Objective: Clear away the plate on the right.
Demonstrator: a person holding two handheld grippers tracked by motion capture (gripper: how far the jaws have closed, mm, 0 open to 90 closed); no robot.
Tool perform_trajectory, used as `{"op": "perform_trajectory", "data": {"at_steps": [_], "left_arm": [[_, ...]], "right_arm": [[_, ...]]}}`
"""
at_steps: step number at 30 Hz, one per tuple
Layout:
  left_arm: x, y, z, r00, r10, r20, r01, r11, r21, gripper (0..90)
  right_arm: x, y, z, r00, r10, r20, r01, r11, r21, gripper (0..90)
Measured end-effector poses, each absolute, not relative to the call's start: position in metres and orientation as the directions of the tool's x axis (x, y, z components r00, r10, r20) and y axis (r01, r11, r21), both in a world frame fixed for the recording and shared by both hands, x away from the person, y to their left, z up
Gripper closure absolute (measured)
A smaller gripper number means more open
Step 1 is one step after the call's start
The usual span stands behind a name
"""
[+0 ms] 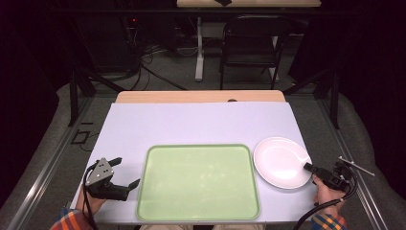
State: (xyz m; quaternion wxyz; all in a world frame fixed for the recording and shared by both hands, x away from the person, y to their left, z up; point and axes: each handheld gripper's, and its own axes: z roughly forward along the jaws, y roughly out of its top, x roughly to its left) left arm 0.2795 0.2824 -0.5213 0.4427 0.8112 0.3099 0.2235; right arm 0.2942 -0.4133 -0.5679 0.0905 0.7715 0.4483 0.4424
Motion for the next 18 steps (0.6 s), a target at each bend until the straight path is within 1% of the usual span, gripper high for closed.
{"op": "perform_trajectory", "data": {"at_steps": [2, 5, 10, 11, 14, 18], "left_arm": [[0.2797, 0.2819, -0.5212, 0.708, 0.701, 0.087, 0.301, -0.411, 0.861, 0.1], [0.2807, 0.2817, -0.5212, 0.710, 0.698, 0.091, 0.299, -0.416, 0.859, 0.1], [0.2808, 0.2815, -0.5214, 0.710, 0.699, 0.092, 0.301, -0.418, 0.857, 0.1], [0.2806, 0.2819, -0.5212, 0.708, 0.700, 0.092, 0.299, -0.415, 0.859, 0.2], [0.2800, 0.2827, -0.5209, 0.706, 0.702, 0.094, 0.296, -0.414, 0.861, 0.2], [0.2796, 0.2834, -0.5207, 0.703, 0.705, 0.094, 0.298, -0.412, 0.861, 0.3]], "right_arm": [[0.2944, -0.4132, -0.5684, 0.209, 0.771, 0.602, 0.608, -0.584, 0.538, 71.8], [0.2947, -0.4146, -0.5700, 0.218, 0.759, 0.613, 0.600, -0.600, 0.530, 76.3], [0.2942, -0.4153, -0.5707, 0.237, 0.736, 0.634, 0.582, -0.631, 0.513, 78.7], [0.2932, -0.4167, -0.5709, 0.241, 0.719, 0.652, 0.572, -0.648, 0.503, 80.8], [0.2909, -0.4191, -0.5711, 0.233, 0.675, 0.700, 0.543, -0.687, 0.483, 83.1], [0.2890, -0.4201, -0.5679, 0.214, 0.654, 0.726, 0.530, -0.702, 0.476, 84.9]]}}
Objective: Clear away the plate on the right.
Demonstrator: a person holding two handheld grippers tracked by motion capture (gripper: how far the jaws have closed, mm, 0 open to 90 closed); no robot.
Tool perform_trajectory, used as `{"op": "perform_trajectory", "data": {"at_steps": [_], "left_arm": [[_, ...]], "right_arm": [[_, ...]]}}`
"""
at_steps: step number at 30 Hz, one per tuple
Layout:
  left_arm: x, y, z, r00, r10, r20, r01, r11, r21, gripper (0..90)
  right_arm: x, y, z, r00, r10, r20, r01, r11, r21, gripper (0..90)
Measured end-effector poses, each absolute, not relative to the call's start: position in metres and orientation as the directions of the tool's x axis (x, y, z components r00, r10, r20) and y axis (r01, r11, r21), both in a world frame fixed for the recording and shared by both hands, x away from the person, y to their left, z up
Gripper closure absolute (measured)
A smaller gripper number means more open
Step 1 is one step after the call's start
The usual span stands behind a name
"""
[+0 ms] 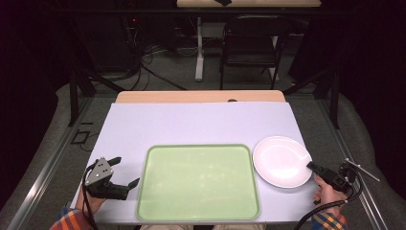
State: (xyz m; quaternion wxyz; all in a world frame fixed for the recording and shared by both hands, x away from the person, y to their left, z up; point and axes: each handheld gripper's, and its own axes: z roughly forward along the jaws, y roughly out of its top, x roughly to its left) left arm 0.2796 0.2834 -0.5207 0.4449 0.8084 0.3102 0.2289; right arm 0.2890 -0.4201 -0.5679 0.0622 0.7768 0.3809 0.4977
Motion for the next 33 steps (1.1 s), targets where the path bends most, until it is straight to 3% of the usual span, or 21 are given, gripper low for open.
{"op": "perform_trajectory", "data": {"at_steps": [4, 11, 22, 33], "left_arm": [[0.279, 0.284, -0.521, 0.701, 0.707, 0.091, 0.303, -0.411, 0.860, 0.3], [0.278, 0.285, -0.520, 0.700, 0.708, 0.098, 0.299, -0.414, 0.860, 0.5], [0.277, 0.286, -0.520, 0.698, 0.710, 0.098, 0.298, -0.412, 0.861, 0.6], [0.276, 0.287, -0.520, 0.695, 0.712, 0.099, 0.298, -0.411, 0.862, 0.7]], "right_arm": [[0.287, -0.420, -0.564, 0.189, 0.629, 0.754, 0.509, -0.719, 0.473, 86.6], [0.284, -0.413, -0.548, 0.145, 0.672, 0.726, 0.498, -0.684, 0.533, 86.8], [0.280, -0.396, -0.522, 0.093, 0.788, 0.609, 0.492, -0.568, 0.660, 86.8], [0.279, -0.386, -0.508, 0.065, 0.841, 0.537, 0.486, -0.497, 0.719, 86.9]]}}
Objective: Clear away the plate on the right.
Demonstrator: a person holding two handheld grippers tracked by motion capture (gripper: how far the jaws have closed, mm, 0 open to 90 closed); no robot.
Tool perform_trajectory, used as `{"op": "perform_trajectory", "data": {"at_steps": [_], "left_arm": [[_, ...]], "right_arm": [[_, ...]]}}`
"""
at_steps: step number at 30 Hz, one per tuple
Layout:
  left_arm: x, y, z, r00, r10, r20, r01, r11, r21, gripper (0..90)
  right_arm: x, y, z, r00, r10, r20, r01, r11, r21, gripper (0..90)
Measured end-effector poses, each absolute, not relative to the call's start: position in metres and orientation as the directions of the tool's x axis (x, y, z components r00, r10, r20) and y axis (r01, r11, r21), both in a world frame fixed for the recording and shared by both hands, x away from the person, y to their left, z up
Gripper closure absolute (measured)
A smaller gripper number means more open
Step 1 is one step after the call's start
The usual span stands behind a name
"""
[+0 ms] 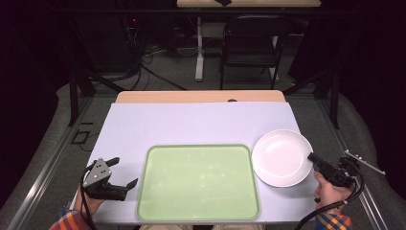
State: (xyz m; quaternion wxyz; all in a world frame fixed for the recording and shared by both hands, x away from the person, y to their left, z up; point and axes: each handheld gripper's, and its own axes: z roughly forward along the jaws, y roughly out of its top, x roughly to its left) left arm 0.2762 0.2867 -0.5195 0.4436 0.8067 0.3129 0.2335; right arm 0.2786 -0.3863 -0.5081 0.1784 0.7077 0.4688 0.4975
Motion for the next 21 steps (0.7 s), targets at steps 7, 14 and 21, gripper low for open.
{"op": "perform_trajectory", "data": {"at_steps": [7, 14, 21], "left_arm": [[0.276, 0.287, -0.520, 0.697, 0.710, 0.101, 0.295, -0.412, 0.862, 0.8], [0.276, 0.288, -0.520, 0.697, 0.709, 0.105, 0.294, -0.417, 0.860, 0.8], [0.275, 0.287, -0.520, 0.692, 0.715, 0.099, 0.296, -0.406, 0.865, 0.9]], "right_arm": [[0.277, -0.380, -0.499, 0.045, 0.875, 0.481, 0.478, -0.442, 0.759, 86.9], [0.277, -0.371, -0.487, 0.024, 0.912, 0.410, 0.470, -0.373, 0.800, 86.9], [0.278, -0.364, -0.478, 0.009, 0.936, 0.351, 0.457, -0.316, 0.831, 86.9]]}}
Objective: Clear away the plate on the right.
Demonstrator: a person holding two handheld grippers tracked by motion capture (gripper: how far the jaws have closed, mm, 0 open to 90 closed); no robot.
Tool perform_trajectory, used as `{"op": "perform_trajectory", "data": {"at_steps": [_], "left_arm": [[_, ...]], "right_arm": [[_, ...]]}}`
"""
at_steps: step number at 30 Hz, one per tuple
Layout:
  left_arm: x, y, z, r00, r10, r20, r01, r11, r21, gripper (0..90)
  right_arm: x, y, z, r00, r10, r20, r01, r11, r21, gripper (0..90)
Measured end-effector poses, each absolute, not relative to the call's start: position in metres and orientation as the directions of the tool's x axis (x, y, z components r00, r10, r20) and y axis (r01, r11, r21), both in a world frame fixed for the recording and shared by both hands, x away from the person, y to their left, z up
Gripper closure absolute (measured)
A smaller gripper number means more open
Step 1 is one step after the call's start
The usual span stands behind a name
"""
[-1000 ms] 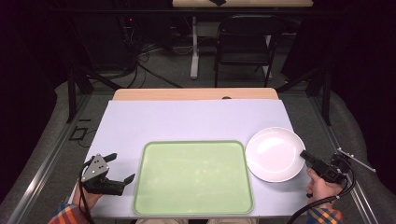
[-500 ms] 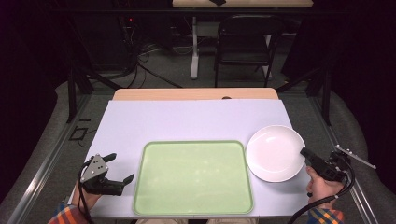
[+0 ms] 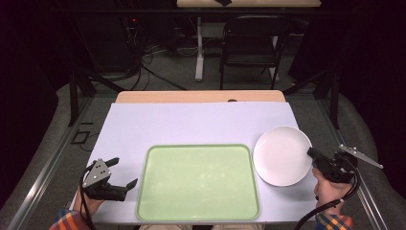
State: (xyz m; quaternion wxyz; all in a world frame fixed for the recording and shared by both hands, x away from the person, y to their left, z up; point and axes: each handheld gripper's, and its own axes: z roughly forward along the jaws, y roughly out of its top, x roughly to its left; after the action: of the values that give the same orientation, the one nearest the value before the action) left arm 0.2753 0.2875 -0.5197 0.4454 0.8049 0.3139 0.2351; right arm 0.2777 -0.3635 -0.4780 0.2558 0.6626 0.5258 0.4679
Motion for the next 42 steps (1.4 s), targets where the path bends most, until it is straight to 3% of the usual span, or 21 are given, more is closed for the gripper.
{"op": "perform_trajectory", "data": {"at_steps": [12, 27, 42], "left_arm": [[0.275, 0.288, -0.520, 0.688, 0.719, 0.099, 0.299, -0.406, 0.864, 0.9], [0.275, 0.288, -0.520, 0.686, 0.720, 0.102, 0.297, -0.406, 0.864, 1.0], [0.275, 0.288, -0.520, 0.688, 0.718, 0.108, 0.297, -0.414, 0.860, 1.0]], "right_arm": [[0.275, -0.346, -0.457, -0.015, 0.983, 0.185, 0.432, -0.161, 0.887, 86.9], [0.269, -0.306, -0.436, -0.068, 0.992, -0.107, 0.384, 0.125, 0.915, 86.7], [0.264, -0.289, -0.430, -0.130, 0.976, -0.175, 0.368, 0.211, 0.905, 86.3]]}}
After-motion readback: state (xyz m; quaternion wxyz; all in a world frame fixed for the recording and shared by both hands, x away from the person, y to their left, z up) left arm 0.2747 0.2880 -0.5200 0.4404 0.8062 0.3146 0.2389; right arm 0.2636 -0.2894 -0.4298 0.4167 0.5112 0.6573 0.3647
